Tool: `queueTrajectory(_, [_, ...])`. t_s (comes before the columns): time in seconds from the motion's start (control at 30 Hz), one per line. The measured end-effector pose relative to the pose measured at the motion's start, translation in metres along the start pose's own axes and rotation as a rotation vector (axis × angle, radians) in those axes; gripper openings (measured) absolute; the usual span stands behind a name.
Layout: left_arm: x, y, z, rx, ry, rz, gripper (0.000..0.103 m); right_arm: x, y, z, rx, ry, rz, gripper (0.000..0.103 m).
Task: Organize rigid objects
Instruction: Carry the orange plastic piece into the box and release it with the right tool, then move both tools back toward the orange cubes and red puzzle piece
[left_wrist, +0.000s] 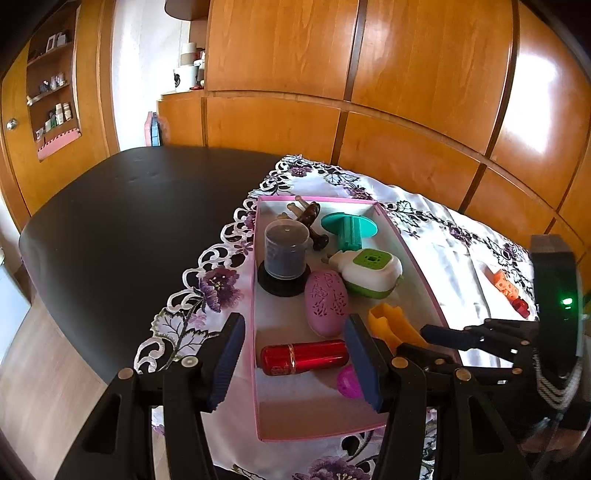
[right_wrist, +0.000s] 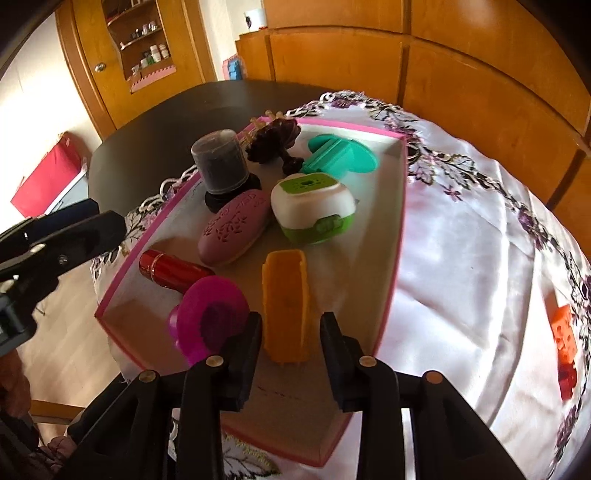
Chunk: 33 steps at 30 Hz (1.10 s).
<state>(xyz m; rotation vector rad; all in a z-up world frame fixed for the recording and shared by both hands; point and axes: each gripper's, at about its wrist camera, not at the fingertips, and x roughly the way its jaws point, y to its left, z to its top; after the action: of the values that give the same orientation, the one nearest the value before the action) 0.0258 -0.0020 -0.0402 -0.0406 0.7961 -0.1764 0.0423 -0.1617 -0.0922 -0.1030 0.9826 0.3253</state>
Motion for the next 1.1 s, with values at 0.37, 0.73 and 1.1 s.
queueTrajectory(0.37, [-0.007,-0.014,0.001,0.038,-0.014,-0.017,0.057,-0.046,-0.025,0.000,0.091,-0.130,-0.112,0.032])
queueTrajectory(0.73, [-0.012,-0.047,0.009,0.116,-0.032,-0.063,0.057,-0.085,-0.074,-0.013,0.173,-0.189,-0.237,0.033])
queueTrajectory(1.1, [-0.013,-0.087,0.014,0.206,-0.036,-0.108,0.057,-0.128,-0.149,-0.035,0.315,-0.240,-0.380,0.033])
